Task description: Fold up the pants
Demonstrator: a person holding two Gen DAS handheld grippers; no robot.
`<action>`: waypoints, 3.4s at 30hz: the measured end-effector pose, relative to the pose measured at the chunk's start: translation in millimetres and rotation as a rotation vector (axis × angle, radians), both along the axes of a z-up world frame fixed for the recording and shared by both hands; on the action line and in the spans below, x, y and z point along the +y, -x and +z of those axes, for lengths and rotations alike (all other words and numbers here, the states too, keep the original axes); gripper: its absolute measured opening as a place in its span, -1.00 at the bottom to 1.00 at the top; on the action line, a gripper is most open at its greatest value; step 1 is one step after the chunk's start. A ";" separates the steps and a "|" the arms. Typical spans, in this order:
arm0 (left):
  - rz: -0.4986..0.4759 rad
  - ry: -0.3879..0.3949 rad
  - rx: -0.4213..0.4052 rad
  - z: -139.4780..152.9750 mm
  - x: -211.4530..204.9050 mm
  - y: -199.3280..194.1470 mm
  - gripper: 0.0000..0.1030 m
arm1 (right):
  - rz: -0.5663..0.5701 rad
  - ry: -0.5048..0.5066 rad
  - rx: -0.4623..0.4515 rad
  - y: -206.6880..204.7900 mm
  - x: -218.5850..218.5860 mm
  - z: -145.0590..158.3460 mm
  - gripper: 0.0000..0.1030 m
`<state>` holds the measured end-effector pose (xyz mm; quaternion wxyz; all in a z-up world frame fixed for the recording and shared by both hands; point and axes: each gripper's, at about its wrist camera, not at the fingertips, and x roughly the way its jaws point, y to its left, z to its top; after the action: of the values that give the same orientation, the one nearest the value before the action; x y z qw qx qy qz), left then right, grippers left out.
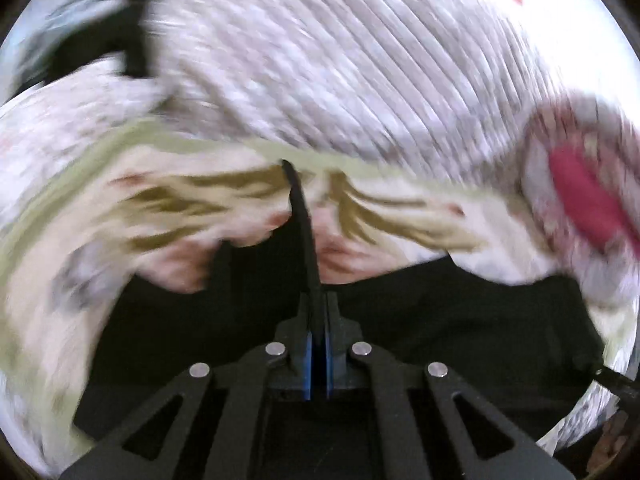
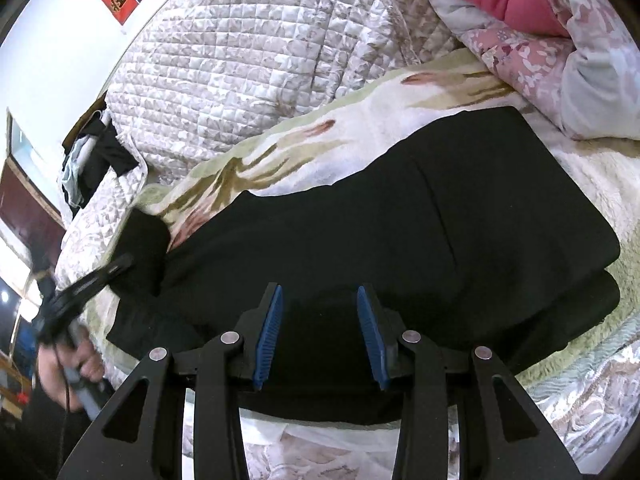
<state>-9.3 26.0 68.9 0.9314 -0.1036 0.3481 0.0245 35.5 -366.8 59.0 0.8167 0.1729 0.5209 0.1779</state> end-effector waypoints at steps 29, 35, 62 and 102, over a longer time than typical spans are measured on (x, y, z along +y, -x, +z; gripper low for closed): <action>0.290 0.512 0.054 -73.5 111.0 49.0 -0.40 | -0.313 0.033 -0.102 47.2 -63.4 18.2 -0.17; 0.256 0.452 0.064 -72.8 107.2 40.4 -0.90 | -0.398 0.028 -0.077 47.3 -79.1 15.1 -0.17; 0.318 0.283 0.043 -60.6 109.6 55.3 -0.92 | -0.515 -0.070 -0.019 10.2 -108.7 4.5 -0.81; 0.111 -0.149 0.200 -56.5 85.4 -32.9 -0.23 | -0.210 0.213 -0.171 -49.9 -23.7 48.9 -0.38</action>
<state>23.5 111.4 12.4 0.8944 -0.0503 0.4302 0.1120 85.4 -390.5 107.9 0.8858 0.1233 0.4445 0.0497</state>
